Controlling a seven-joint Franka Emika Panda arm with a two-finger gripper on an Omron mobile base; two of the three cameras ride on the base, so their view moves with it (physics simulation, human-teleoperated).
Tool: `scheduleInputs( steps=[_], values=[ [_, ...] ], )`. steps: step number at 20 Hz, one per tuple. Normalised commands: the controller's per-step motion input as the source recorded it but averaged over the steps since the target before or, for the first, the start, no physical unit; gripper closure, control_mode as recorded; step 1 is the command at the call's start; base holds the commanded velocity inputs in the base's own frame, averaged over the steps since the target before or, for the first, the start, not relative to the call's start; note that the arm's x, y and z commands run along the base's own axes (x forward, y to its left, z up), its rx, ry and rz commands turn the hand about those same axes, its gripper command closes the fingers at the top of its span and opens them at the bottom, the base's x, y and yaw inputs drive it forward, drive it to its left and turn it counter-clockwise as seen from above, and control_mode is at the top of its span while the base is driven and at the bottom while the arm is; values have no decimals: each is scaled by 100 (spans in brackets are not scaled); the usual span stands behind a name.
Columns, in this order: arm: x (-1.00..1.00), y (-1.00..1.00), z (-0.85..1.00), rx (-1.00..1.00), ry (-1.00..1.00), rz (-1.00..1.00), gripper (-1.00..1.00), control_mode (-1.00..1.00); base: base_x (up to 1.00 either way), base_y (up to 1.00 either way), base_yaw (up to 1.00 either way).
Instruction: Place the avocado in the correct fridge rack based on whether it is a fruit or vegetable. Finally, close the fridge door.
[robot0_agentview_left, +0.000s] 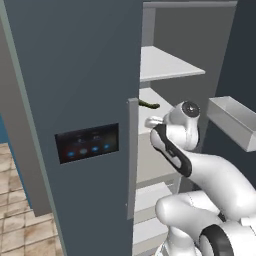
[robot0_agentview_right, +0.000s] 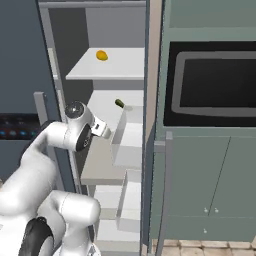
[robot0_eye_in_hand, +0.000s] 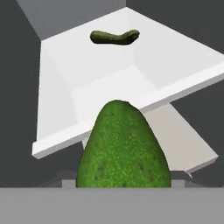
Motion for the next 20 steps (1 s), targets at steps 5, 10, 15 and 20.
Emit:
scheduleInputs(
  steps=[5, 10, 15, 20],
  values=[
    [72, -8, -12, 0, -1, 14, 100, -100, 0, 0, 0],
    [69, -4, -4, -1, 0, 14, 100, -100, 0, 0, 0],
    [72, 0, -34, -6, 0, 11, 100, -100, 0, 0, 0],
    [67, 0, -36, -6, 2, 11, 100, -100, 0, 0, 0]
  ],
)
